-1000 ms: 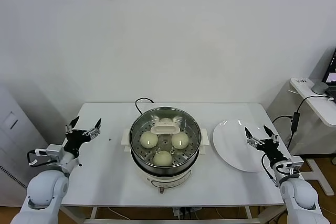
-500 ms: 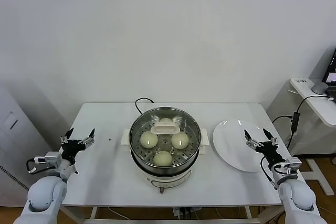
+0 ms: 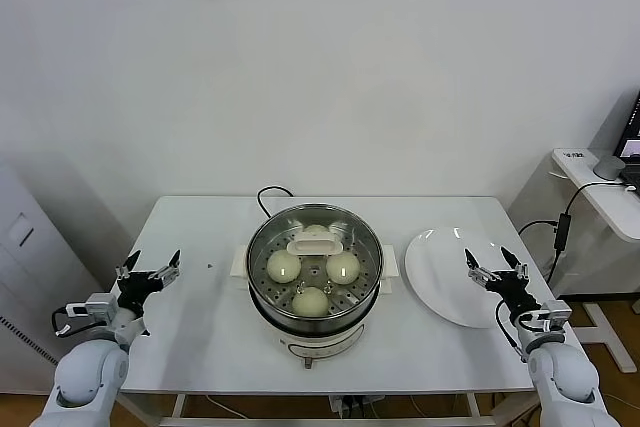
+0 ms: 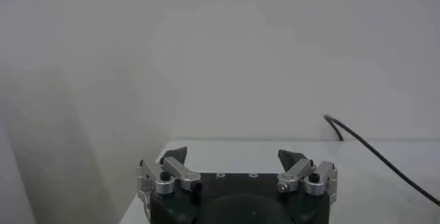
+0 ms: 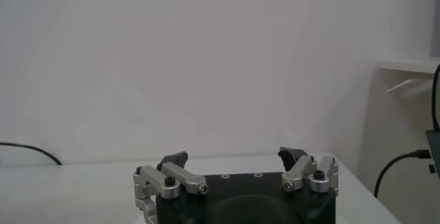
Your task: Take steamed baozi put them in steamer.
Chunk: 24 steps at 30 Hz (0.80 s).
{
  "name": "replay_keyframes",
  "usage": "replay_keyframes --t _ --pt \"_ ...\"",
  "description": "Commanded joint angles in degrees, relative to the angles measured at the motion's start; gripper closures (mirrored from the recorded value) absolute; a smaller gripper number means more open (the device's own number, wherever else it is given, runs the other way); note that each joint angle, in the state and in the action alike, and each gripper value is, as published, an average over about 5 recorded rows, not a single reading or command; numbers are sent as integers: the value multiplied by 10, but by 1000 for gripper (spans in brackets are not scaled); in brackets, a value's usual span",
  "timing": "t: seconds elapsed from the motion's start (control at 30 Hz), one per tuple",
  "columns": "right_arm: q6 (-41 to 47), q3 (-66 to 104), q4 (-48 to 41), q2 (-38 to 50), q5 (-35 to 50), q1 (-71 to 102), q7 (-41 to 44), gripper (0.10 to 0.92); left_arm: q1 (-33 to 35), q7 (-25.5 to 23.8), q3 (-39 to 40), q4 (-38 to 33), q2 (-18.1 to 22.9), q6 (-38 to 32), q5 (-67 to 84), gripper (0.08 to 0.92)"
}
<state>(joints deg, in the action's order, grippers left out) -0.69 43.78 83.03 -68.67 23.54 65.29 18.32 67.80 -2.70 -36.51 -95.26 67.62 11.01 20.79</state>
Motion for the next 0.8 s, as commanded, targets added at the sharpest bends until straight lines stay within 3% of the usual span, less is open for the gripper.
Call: replay_keyframes --t 0.03,0.8 --pt "0 2 -1 -4 -9 -1 -2 203 -1 0 -1 3 0 0 3 177" --pt "2 3 -10 -5 -13 -1 -2 203 5 1 2 -14 9 7 3 177"
